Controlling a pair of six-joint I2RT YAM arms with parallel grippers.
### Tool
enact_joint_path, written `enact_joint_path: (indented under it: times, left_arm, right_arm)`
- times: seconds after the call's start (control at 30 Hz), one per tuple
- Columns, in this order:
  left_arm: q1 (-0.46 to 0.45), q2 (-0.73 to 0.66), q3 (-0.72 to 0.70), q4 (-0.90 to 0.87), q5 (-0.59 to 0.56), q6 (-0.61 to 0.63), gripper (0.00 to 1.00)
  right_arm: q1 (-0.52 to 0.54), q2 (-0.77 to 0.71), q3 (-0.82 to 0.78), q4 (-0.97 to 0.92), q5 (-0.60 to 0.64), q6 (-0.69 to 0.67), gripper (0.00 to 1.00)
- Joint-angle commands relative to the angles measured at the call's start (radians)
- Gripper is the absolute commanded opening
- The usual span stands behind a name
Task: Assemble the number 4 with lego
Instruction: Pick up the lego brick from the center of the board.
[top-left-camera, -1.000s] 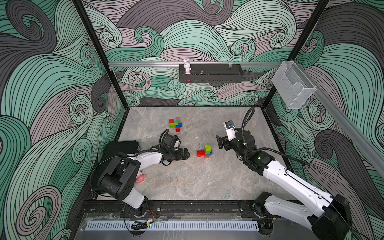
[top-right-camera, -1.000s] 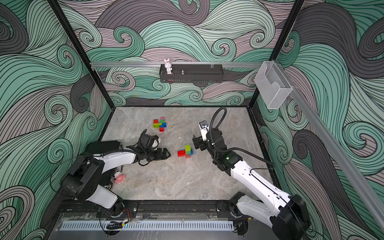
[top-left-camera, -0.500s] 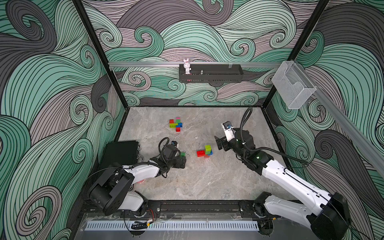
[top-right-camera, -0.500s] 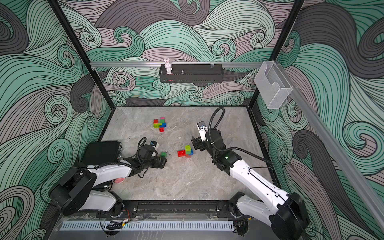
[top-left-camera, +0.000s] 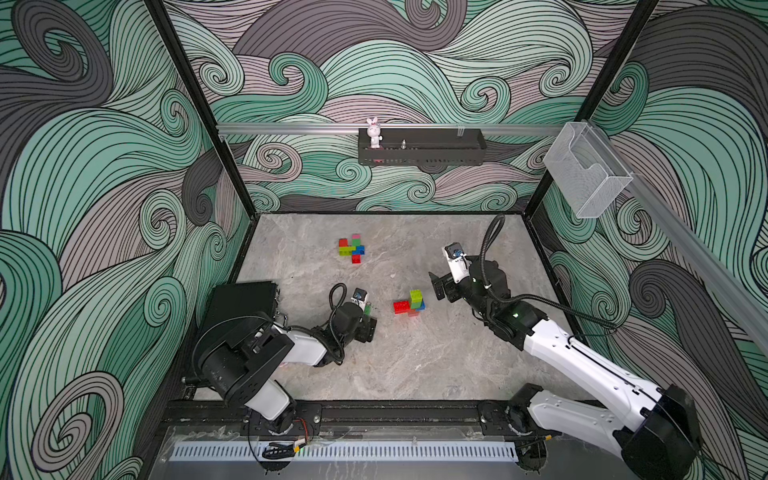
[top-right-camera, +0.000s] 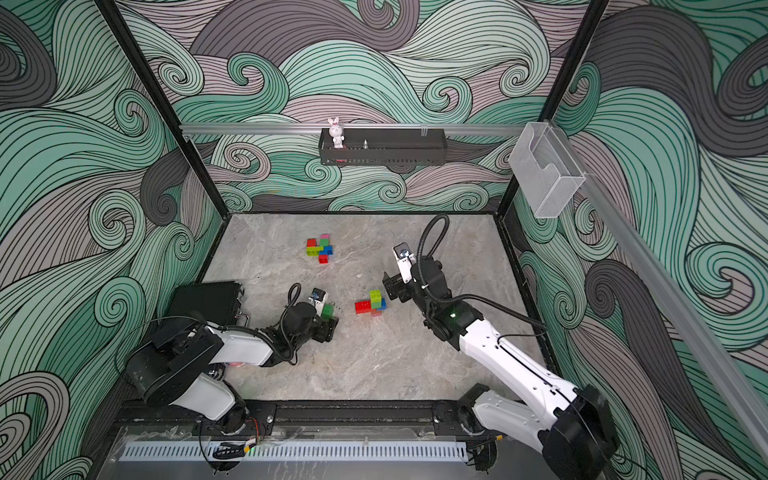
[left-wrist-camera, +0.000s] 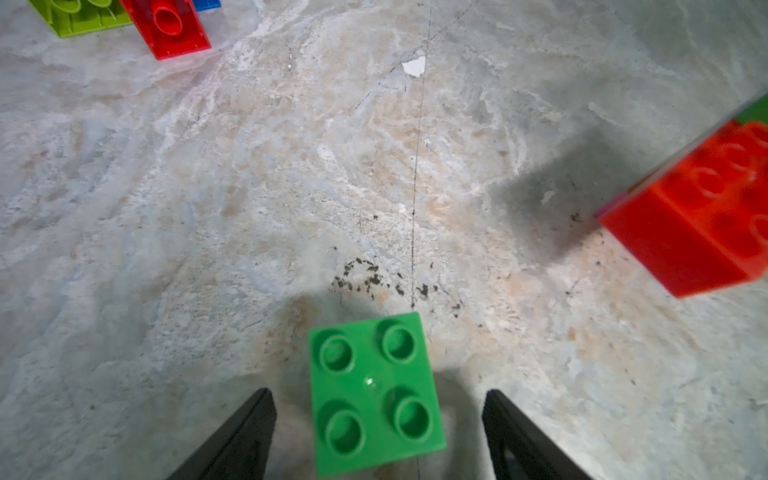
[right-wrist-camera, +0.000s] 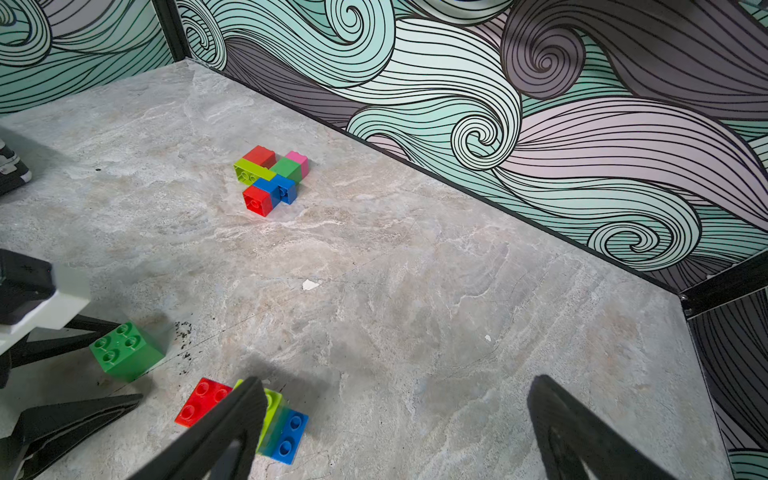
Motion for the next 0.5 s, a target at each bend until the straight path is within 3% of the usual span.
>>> enact_joint_path:
  times: [0.0, 0.2, 0.4, 0.47]
  left_arm:
    - [-0.012, 0.035, -0.029, 0.149, -0.056, 0.026, 0.79]
    - [-0.013, 0.086, -0.080, 0.334, -0.019, 0.024, 0.73]
    - [-0.012, 0.119, -0.094, 0.392, -0.053, 0.017, 0.59]
    - [-0.012, 0.130, -0.098, 0.420, -0.057, 0.014, 0.58]
  right_arm:
    - [-0.005, -0.003, -0.004, 0.028, 0.014, -0.016, 0.99]
    - [-0.006, -0.003, -0.004, 0.033, 0.017, -0.028, 0.99]
    - [-0.006, -0.004, -0.005, 0.035, 0.019, -0.031, 0.99]
    - [-0.005, -0.004, -0.005, 0.035, 0.016, -0.030, 0.99]
